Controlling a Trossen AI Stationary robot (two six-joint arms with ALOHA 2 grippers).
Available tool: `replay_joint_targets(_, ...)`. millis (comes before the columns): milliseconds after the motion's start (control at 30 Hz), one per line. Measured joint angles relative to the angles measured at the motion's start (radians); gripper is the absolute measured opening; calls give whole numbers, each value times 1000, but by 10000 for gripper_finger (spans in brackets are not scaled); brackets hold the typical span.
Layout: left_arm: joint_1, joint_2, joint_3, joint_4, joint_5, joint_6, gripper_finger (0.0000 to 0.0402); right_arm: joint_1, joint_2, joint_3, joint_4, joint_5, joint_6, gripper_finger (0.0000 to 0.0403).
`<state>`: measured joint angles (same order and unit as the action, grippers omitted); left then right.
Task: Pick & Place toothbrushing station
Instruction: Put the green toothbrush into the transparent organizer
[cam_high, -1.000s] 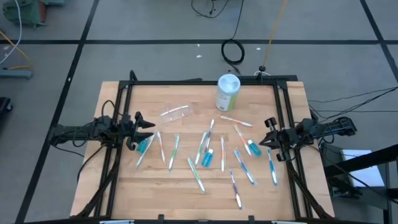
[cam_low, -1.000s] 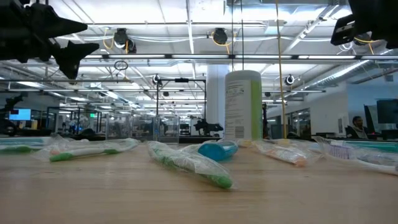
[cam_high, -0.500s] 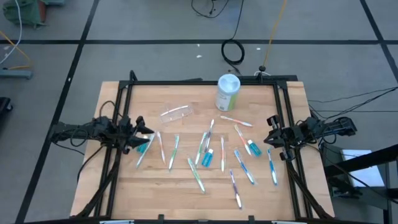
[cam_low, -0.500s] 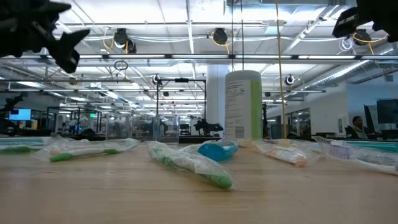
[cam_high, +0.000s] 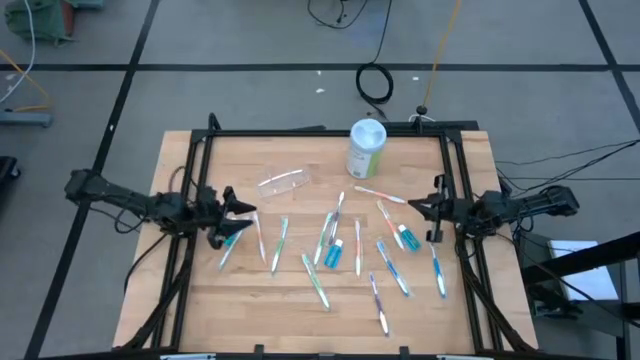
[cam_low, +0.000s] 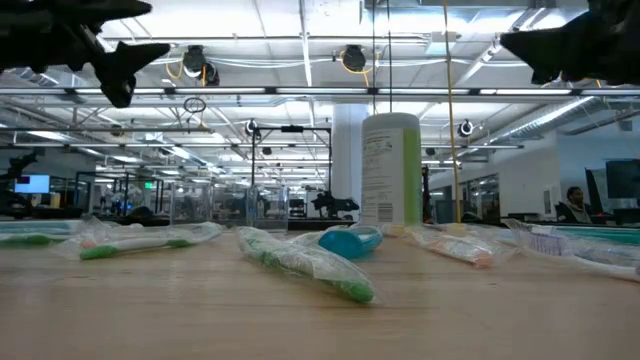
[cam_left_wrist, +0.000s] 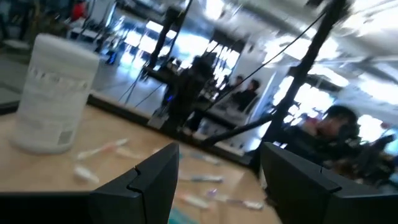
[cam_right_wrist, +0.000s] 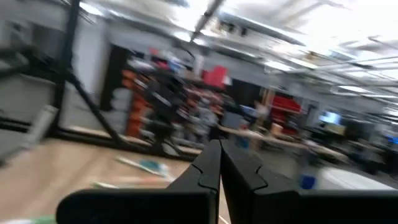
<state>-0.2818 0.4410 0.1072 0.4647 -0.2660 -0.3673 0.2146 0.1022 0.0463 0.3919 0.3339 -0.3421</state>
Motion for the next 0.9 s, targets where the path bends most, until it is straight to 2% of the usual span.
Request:
replay_joint_targets(133, -42, 177, 131, -101, -64, 25, 234, 0, 41, 0, 36, 65, -15, 4)
replay_joint_targets(233, -53, 272, 265, -332, -111, 10, 234, 0, 56, 0, 38, 57, -14, 4)
replay_joint_targets(333, -55, 355, 388, -581, -174, -77, 234, 0, 69, 0, 38, 58, -13, 4)
replay_joint_targets(433, -55, 438, 465, -701, -180, -151, 234, 0, 83, 0, 38, 58, -12, 4)
replay_joint_targets(633, -57, 579, 507, -720, -75, -300, 234, 0, 114, 0, 37, 58, -11, 4)
replay_joint_targets(767, -75, 670, 507, -729, -77, -453, 234, 0, 129, 0, 37, 58, -11, 4)
replay_joint_targets(900, -88, 774, 507, -721, -125, -552, 234, 0, 140, 0, 38, 58, -11, 4)
